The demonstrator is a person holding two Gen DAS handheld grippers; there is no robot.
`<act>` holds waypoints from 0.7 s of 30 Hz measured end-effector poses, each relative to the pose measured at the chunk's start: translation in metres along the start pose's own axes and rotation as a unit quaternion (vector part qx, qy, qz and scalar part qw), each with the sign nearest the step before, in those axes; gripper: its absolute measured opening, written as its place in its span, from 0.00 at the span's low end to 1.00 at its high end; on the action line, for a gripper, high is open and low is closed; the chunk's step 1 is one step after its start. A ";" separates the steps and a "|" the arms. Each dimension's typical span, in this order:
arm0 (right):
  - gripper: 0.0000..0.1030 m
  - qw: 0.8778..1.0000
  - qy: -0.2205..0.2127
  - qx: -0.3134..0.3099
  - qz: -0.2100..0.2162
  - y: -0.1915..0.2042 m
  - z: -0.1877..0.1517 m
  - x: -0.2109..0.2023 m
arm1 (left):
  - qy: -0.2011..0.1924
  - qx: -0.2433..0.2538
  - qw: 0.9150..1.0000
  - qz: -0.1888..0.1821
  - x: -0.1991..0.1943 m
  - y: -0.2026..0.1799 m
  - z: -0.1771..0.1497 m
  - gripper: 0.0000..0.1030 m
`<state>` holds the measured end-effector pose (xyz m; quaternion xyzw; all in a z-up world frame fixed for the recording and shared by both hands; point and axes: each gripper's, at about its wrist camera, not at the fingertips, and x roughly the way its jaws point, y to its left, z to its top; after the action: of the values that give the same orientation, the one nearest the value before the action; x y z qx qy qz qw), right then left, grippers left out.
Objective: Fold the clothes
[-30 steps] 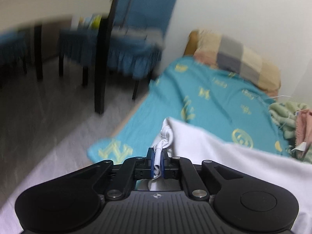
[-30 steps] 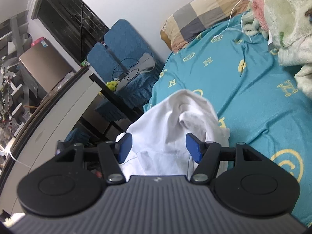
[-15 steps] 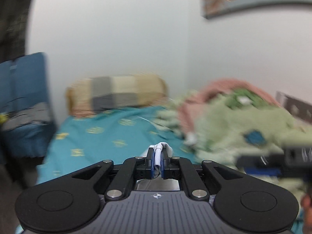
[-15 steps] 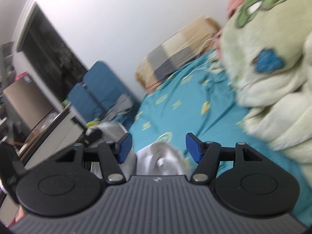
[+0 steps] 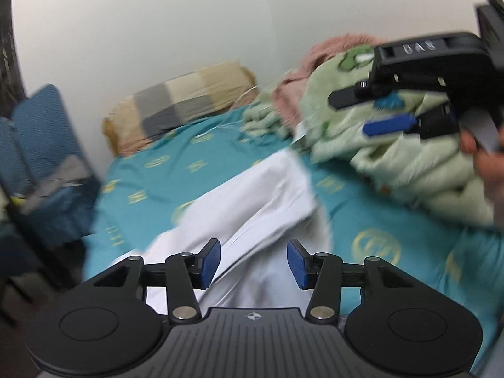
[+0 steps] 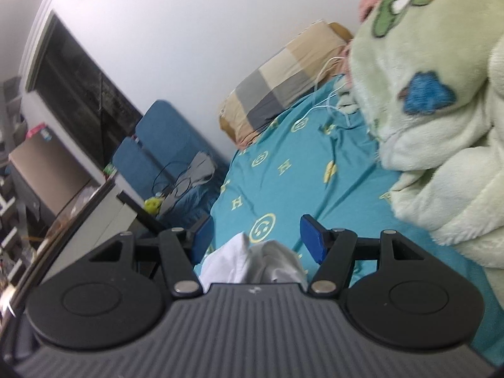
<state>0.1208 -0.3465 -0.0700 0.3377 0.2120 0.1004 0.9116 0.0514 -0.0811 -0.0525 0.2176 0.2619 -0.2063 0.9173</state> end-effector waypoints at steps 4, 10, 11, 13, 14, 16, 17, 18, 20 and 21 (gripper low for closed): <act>0.62 1.000 0.012 -0.012 0.008 0.009 -0.006 0.005 | 0.054 -0.018 0.997 0.059 0.004 0.025 -0.033 0.49; 0.62 0.998 0.039 -0.055 0.008 0.025 -0.024 0.014 | 0.154 -0.195 0.966 0.063 0.037 0.081 -0.058 0.38; 0.62 0.997 0.043 -0.064 0.007 0.028 -0.027 0.016 | 0.151 -0.210 0.964 0.062 0.037 0.087 -0.059 0.38; 0.62 0.996 0.049 -0.079 0.005 0.033 -0.032 0.021 | 0.142 -0.235 0.959 0.063 0.036 0.098 -0.061 0.29; 0.62 0.995 0.051 -0.083 0.004 0.035 -0.033 0.023 | 0.133 -0.247 0.958 0.065 0.034 0.102 -0.061 0.25; 0.62 0.995 0.049 -0.088 0.001 0.036 -0.034 0.026 | 0.107 -0.272 0.954 0.071 0.026 0.111 -0.059 0.15; 0.62 0.995 0.049 -0.090 -0.001 0.036 -0.035 0.027 | 0.088 -0.284 0.952 0.075 0.020 0.115 -0.058 0.15; 0.62 0.995 0.048 -0.093 -0.003 0.036 -0.035 0.028 | 0.068 -0.294 0.950 0.078 0.012 0.119 -0.057 0.14; 0.62 0.994 0.046 -0.101 -0.002 0.037 -0.036 0.029 | 0.024 -0.313 0.946 0.081 -0.005 0.123 -0.050 0.13; 0.62 0.993 0.043 -0.109 -0.001 0.039 -0.038 0.028 | 0.001 -0.320 0.944 0.081 -0.013 0.127 -0.047 0.13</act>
<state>0.1272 -0.2863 -0.0790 0.2313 0.2389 0.1367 0.9331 0.0853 0.0501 -0.0438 -0.0664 0.2962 -0.0364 0.9521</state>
